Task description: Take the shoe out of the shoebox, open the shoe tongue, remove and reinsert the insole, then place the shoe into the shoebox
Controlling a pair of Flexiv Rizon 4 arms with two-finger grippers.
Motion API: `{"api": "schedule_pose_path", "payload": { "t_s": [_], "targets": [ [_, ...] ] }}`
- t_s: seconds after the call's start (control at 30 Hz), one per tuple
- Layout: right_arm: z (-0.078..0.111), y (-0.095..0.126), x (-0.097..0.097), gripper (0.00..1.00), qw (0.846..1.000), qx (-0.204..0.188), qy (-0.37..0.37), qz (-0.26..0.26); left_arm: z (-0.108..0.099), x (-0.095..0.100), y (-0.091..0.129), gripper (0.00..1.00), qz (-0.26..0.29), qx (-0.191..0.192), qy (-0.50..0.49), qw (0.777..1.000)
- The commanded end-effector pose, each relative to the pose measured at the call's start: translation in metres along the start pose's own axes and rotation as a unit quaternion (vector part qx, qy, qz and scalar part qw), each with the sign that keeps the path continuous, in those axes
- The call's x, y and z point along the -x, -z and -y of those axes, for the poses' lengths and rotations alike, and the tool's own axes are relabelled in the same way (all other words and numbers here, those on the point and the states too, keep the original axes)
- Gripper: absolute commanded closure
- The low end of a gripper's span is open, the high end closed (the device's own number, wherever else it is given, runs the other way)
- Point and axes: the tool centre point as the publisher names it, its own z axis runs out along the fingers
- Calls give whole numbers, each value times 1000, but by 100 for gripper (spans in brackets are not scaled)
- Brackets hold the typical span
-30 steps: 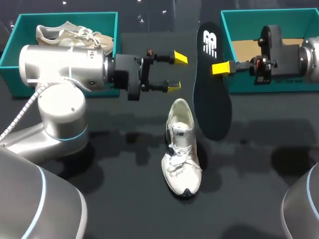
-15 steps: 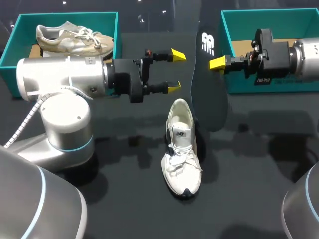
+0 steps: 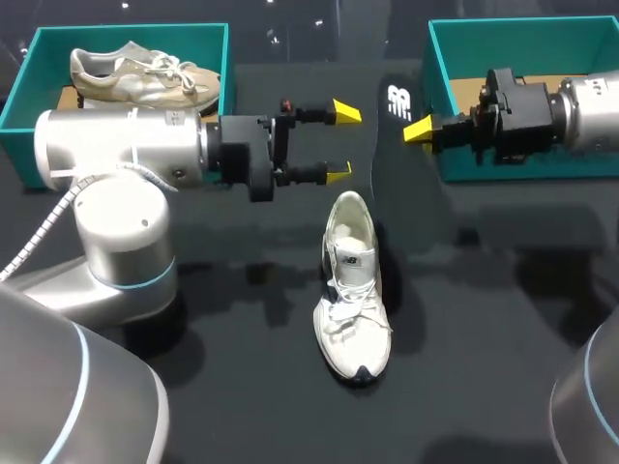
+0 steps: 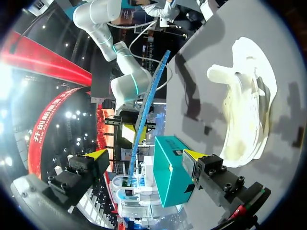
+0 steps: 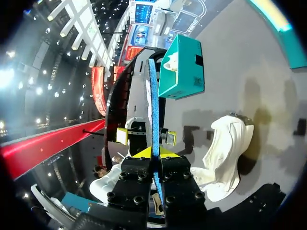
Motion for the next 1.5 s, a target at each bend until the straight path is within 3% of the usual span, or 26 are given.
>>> {"api": "schedule_pose_path", "payload": {
  "t_s": [0.03,0.17,0.27,0.37,0.43,0.53,0.73,1.03,1.33,1.37,1.43,1.5],
  "targets": [
    [-24,-6,6,100,999,-39,-34,5,-2,1,-3,4,-2,-11,-2,1000],
    [-37,-9,14,100,997,-40,-62,1,1,1,-9,12,-3,-20,-6,1000],
    [-43,-10,19,100,997,-34,-72,-9,5,2,-14,23,-3,-25,-7,1000],
    [-47,-12,20,100,996,-28,-78,-13,5,2,-15,22,-2,-26,-8,1000],
    [-48,-12,23,100,996,-22,-85,-14,5,2,-16,27,-1,-26,-10,1000],
    [-48,-13,25,100,995,-18,-97,-16,6,2,-16,30,0,-25,-15,1000],
    [-45,-18,22,100,993,-14,-113,-17,2,0,-21,49,-1,-17,-16,1000],
    [-45,-22,20,100,993,-10,-115,-21,-6,-3,-37,56,-2,-19,-17,1000],
    [-47,-27,21,100,993,-8,-115,-26,-1,-3,-41,74,-1,-22,-19,1000],
    [-47,-27,21,100,993,-7,-116,-27,-2,-3,-42,78,-1,-22,-18,1000],
    [-48,-26,21,100,993,-6,-116,-27,-4,-5,-42,97,-2,-22,-18,1000],
    [-48,-26,21,100,993,-5,-116,-27,-5,-5,-43,100,-3,-21,-18,1000]
  ]
}}
